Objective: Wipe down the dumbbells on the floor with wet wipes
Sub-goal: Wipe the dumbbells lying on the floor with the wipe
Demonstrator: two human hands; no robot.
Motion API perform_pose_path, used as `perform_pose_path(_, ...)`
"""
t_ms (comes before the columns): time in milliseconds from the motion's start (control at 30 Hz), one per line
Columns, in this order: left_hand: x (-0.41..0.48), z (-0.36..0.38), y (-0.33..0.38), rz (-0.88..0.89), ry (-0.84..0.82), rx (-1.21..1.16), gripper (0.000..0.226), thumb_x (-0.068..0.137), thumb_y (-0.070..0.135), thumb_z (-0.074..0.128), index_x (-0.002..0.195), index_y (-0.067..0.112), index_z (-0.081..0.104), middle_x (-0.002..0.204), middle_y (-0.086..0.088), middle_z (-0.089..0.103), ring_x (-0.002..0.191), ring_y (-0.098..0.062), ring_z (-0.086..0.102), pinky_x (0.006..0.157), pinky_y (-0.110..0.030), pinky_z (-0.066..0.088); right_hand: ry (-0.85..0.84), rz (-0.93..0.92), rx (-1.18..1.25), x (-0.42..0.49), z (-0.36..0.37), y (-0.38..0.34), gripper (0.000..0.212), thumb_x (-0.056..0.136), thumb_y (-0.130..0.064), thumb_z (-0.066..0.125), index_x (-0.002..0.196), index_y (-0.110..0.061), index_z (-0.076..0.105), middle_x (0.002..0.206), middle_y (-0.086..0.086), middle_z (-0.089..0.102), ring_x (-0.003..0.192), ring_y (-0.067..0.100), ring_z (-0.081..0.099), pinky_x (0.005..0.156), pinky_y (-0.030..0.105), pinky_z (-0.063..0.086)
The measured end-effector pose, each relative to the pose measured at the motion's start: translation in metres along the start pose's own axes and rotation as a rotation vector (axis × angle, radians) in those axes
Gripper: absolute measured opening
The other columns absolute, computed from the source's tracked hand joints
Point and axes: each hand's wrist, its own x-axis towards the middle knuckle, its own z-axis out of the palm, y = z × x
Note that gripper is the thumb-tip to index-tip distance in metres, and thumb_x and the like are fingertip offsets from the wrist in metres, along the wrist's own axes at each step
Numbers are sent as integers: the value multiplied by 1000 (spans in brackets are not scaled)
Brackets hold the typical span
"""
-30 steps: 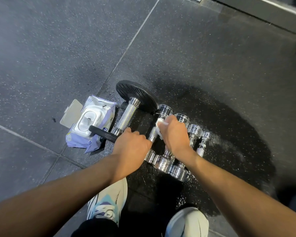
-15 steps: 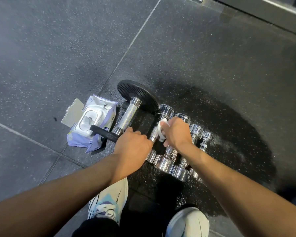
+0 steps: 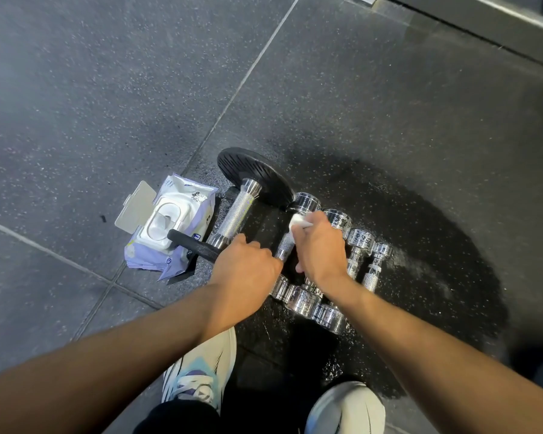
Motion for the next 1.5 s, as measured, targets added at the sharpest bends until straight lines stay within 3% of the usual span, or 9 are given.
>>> perform_pose_path(100, 0, 1, 0, 2, -1, -1, 30, 92, 33, 66, 118, 22, 58, 110, 1, 66, 105, -22, 60, 85, -38, 35, 65, -289, -357, -14, 9, 14, 22, 108, -27, 44, 127, -18, 48, 75, -2, 65, 57, 19, 61, 51, 35, 51)
perform_pose_path(233, 0, 2, 0, 0, -6, -8, 29, 92, 33, 67, 118, 22, 59, 109, 1, 66, 105, -22, 60, 87, -38, 35, 13, -372, -582, -19, 9, 28, 28, 108, -23, 36, 135, -20, 43, 101, -1, 65, 51, 22, 55, 44, 33, 39)
perform_pose_path(600, -1, -1, -1, 6, 5, -11, 26, 93, 31, 65, 116, 21, 59, 109, 1, 66, 104, -22, 60, 87, -38, 35, 41, -496, -754, -14, 5, 29, 34, 101, -23, 41, 134, -19, 48, 116, -2, 65, 34, 15, 30, 39, 24, 19)
perform_pose_path(867, -1, 0, -1, 10, -13, 0, 30, 92, 33, 66, 118, 21, 58, 108, 0, 65, 104, -22, 60, 90, -38, 36, -126, -507, -782, -5, -1, 15, 42, 103, -25, 37, 145, -24, 34, 131, -5, 56, 58, 29, 62, 48, 33, 43)
perform_pose_path(1033, -1, 1, -1, 3, 3, -26, 28, 91, 34, 68, 115, 23, 60, 107, 2, 65, 103, -22, 60, 88, -37, 35, -61, -443, -779, -11, -5, 13, 31, 102, -23, 38, 131, -19, 47, 122, -3, 64, 51, 23, 57, 47, 30, 42)
perform_pose_path(1167, -2, -1, -1, 4, 2, -29, 25, 91, 33, 68, 113, 23, 60, 107, 2, 65, 104, -21, 59, 90, -37, 34, -68, -327, -581, -19, -9, 25, 26, 102, -24, 42, 127, -18, 48, 79, -7, 57, 53, 14, 54, 48, 29, 42)
perform_pose_path(1267, -2, -2, 0, 7, 1, -19, 24, 92, 32, 67, 114, 23, 60, 107, 2, 65, 104, -21, 59, 91, -37, 35, -98, -320, -518, -20, -9, 32, 31, 103, -20, 45, 132, -19, 52, 64, -5, 57, 46, 14, 57, 42, 30, 49)
perform_pose_path(1367, -3, -3, 0, 6, -2, -20, 24, 92, 30, 66, 114, 22, 59, 107, 2, 65, 104, -21, 60, 91, -38, 35, -167, -254, -347, -20, -4, 30, 25, 106, -25, 45, 126, -17, 57, 59, -1, 63, 39, 10, 54, 33, 25, 41)
perform_pose_path(1500, -3, -3, -1, 0, -1, -35, 27, 92, 29, 67, 117, 23, 60, 109, 2, 65, 106, -22, 60, 92, -37, 35, -304, -124, -186, -25, -2, 26, 18, 104, -23, 49, 115, -19, 62, 72, 2, 71, 41, 8, 54, 35, 21, 39)
